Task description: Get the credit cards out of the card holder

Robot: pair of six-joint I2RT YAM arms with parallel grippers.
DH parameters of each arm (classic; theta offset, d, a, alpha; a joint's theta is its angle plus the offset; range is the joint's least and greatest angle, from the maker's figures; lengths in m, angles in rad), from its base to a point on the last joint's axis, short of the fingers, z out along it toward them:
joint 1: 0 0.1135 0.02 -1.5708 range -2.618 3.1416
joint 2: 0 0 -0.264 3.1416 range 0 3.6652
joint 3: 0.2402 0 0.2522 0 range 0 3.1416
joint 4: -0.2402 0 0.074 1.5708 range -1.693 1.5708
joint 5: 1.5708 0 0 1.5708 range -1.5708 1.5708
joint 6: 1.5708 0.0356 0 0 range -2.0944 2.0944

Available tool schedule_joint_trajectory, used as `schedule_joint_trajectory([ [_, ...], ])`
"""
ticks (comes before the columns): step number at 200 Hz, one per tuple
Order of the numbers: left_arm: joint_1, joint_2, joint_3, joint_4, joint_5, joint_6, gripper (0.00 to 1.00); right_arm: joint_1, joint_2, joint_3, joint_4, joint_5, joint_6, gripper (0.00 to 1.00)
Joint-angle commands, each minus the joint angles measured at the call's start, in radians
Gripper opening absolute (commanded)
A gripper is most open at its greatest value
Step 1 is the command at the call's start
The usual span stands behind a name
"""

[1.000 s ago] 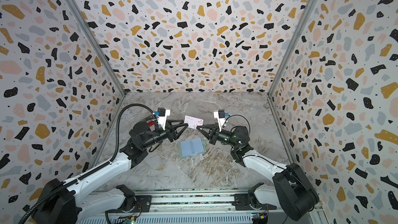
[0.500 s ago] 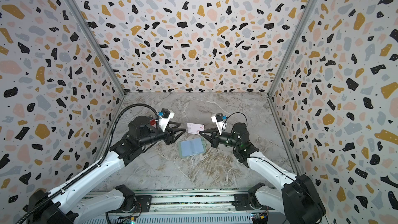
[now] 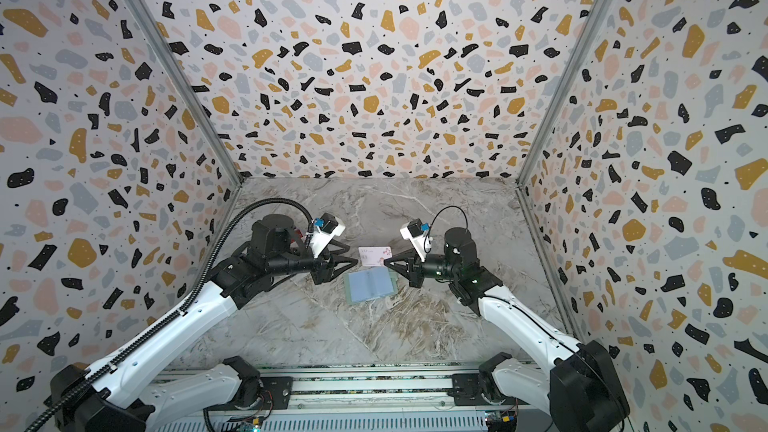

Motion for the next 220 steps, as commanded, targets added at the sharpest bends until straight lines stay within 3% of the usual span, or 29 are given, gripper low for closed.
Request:
schedule_joint_trajectory([
  [1, 0.004, 0.018, 0.061, -0.086, 0.056, 0.079, 0.52, 0.009, -0.008, 0.036, -0.068, -0.077, -0.063, 0.00],
  [69, 0.004, 0.088, 0.147, -0.216, 0.132, 0.202, 0.48, 0.050, 0.051, 0.099, -0.177, -0.149, -0.162, 0.00],
  [108, 0.003, 0.166, 0.219, -0.375, 0.236, 0.318, 0.37, 0.071, 0.081, 0.126, -0.188, -0.168, -0.186, 0.00],
  [137, 0.001, 0.222, 0.276, -0.519, 0.233, 0.410, 0.31, 0.079, 0.104, 0.142, -0.189, -0.177, -0.197, 0.00],
  [220, 0.001, 0.236, 0.280, -0.539, 0.226, 0.418, 0.27, 0.105, 0.167, 0.179, -0.207, -0.188, -0.232, 0.00],
])
